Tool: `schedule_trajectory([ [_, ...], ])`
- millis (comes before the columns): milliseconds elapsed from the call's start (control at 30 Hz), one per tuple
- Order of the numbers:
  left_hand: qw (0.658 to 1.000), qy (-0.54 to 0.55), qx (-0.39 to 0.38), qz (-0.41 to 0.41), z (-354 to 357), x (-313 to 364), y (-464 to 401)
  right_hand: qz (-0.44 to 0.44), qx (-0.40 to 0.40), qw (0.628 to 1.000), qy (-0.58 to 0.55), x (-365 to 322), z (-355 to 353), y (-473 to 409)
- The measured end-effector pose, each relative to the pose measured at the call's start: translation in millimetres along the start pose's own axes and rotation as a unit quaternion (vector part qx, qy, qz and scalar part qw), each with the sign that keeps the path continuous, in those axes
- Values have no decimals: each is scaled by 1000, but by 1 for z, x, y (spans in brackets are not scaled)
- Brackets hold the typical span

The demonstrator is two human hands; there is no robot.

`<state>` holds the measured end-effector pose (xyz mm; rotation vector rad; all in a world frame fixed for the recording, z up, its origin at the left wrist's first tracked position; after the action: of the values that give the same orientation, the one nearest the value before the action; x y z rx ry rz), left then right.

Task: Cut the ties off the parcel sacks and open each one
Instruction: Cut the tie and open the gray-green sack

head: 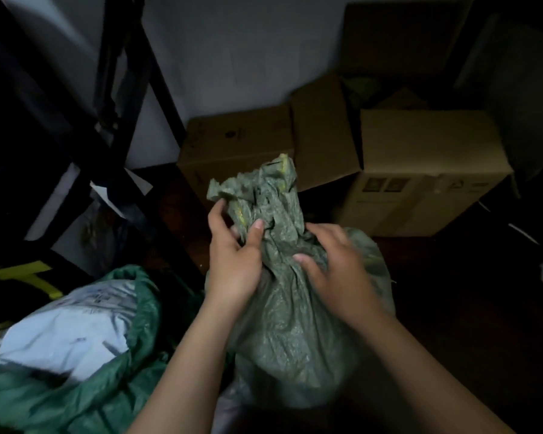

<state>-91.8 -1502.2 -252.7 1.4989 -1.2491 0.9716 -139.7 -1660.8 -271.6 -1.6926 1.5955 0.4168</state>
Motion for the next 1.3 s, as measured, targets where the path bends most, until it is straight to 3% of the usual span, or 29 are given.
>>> schedule_trajectory([
  [400,993,-47,106,27,-13,18,0,-5,86,995,-41,-29,-8,-4],
  [567,998,47,13,-29,-12,12,-5,12,121,992,-31,-25,-15,-3],
  [733,995,96,-41,3,-8,14,3,67,112,991,-34,-20,-20,9],
  [833,986,130,-98,-46,-10,11,28,96,57,991,-79,-30,-32,17],
  [967,948,213,-188,-145,-24,26,49,134,-92,978,-127,-49,-57,10],
  [1033,930,236,-227,-165,-35,45,54,151,-123,966,-168,-64,-70,5],
  [1167,922,216,-227,-226,-46,73,61,169,-125,965,-157,-85,-91,-1],
  [1300,928,152,-215,-264,-43,91,78,215,-97,942,-239,-98,-108,6],
])
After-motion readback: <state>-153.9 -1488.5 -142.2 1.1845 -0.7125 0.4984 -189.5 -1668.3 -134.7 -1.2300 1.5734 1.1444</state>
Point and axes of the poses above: each hand's wrist, its own y-axis away from the middle knuckle, its own z-axis out of the palm, x = y × z, the point moved 5 cm from there along -y, towards the middle knuckle, and after that the axes turned 5 degrees about -z, right-handed, at the moved point
